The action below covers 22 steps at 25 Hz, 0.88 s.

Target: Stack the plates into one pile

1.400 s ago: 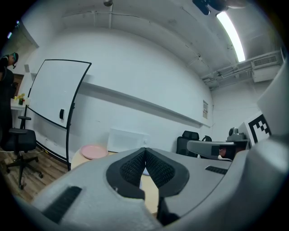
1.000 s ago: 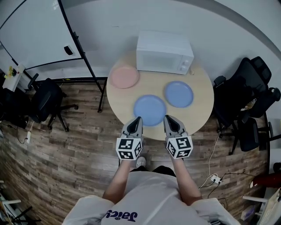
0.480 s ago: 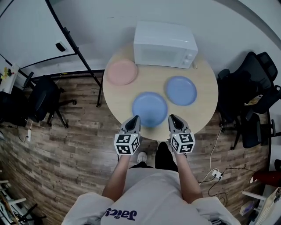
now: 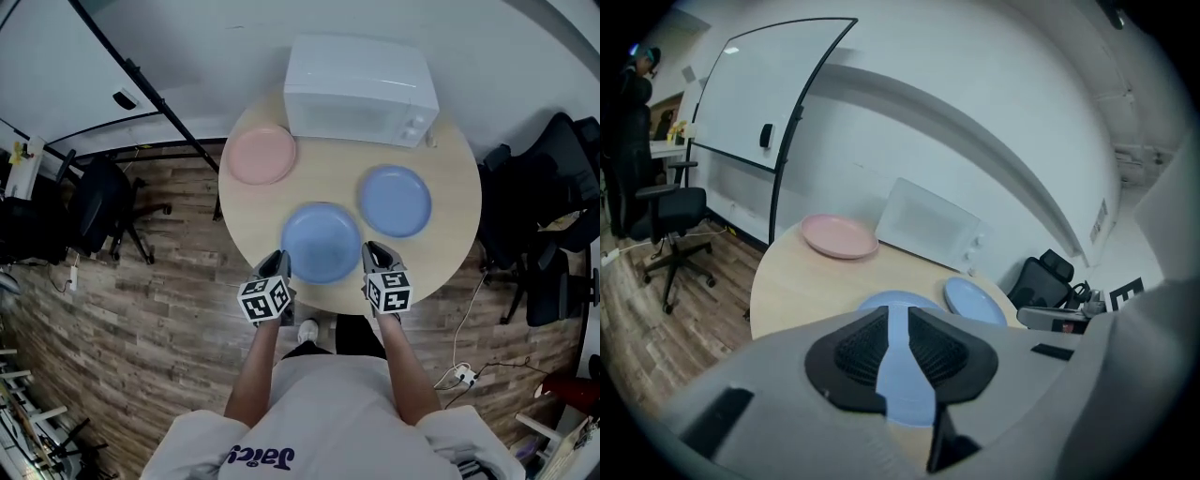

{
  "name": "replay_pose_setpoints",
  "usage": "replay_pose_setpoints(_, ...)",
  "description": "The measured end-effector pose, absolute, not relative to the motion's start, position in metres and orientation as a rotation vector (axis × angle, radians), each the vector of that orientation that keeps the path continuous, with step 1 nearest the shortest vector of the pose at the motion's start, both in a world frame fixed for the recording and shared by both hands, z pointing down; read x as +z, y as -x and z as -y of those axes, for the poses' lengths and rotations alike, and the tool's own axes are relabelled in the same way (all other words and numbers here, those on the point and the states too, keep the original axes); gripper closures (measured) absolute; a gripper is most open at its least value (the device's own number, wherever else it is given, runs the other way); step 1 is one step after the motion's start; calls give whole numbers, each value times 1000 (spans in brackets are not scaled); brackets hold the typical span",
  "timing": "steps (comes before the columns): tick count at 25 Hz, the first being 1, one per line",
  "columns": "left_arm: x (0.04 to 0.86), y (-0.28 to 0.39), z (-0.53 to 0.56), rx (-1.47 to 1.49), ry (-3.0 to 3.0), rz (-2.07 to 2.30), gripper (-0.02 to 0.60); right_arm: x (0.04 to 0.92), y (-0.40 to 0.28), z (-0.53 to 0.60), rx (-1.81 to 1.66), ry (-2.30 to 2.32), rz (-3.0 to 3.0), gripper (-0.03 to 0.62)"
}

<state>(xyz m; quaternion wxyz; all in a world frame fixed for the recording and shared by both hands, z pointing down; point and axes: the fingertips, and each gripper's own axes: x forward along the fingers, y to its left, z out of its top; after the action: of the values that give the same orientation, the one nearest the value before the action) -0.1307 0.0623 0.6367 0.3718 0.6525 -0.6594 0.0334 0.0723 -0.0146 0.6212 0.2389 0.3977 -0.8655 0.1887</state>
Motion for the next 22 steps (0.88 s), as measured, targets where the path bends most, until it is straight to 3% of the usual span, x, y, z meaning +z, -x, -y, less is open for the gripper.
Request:
replay_pose_setpoints(2,649,133,-57,95,-1638,1671,467,634,-72,24,540,-1067,2344,544)
replay_pose_setpoints(4,659,137,-55,106,-1598,1664,449,646,-69,30,563,-1043,2316,480)
replay_pose_setpoints(10,697,147,-50,162,-1507,1633,390,687,-67,48,590,-979,2226,476)
replay_pose_setpoints(22,746,146,-56,278,-1375,1559,387,740,-62,65,606,-898,2094,476)
